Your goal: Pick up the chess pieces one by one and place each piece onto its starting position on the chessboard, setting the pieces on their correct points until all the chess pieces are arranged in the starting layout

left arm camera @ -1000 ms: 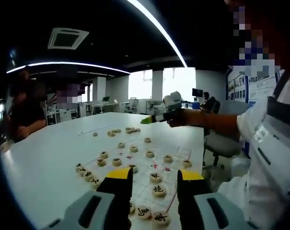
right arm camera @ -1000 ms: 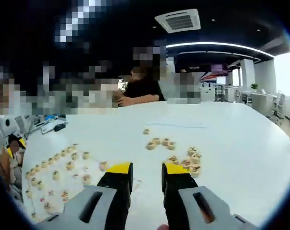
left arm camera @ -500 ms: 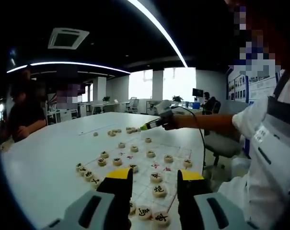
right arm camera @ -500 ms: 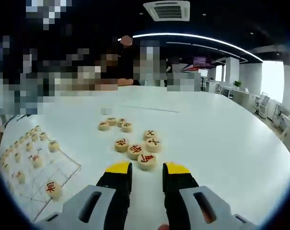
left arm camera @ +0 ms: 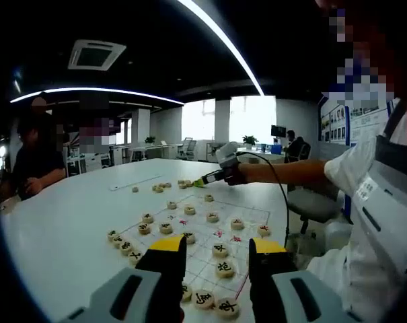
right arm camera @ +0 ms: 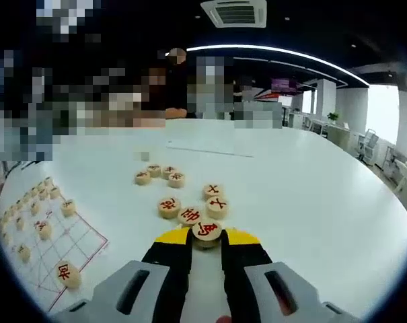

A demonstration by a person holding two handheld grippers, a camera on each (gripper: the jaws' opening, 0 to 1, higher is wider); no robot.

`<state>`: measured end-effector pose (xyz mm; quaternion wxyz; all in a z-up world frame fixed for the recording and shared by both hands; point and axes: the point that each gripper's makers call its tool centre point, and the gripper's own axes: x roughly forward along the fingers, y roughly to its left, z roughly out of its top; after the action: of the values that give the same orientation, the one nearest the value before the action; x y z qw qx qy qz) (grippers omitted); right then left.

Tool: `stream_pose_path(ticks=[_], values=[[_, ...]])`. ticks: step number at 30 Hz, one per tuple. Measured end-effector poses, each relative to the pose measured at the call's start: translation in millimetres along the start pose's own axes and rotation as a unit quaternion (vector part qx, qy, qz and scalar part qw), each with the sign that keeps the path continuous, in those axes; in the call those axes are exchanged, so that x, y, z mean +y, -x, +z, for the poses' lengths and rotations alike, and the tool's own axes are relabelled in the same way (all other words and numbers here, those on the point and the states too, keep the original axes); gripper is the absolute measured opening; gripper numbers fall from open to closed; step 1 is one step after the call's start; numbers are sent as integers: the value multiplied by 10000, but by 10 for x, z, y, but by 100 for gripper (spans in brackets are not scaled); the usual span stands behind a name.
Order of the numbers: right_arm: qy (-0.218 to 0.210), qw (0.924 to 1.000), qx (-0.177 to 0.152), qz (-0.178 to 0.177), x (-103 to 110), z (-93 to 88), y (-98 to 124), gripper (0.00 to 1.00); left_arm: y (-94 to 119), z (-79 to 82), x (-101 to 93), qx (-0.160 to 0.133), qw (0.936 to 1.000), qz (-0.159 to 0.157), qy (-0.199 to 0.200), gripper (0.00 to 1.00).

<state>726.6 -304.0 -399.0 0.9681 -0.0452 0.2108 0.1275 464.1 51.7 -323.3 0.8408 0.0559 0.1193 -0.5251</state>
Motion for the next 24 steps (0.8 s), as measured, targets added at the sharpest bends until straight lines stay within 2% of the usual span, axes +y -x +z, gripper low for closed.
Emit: stream_pose_path(ticks=[5,13,24], values=[[67,9999,-75,48,26,61,73,19,3,7,-3,-8,10000,-4,-4,38],[116,9991,-195,355,256,152,255,19,10,22,16,-19,10000,34,0,38],[294,9928,-163,1148,901,140,459,19,4,22,11,-20,10000,34,0,38]])
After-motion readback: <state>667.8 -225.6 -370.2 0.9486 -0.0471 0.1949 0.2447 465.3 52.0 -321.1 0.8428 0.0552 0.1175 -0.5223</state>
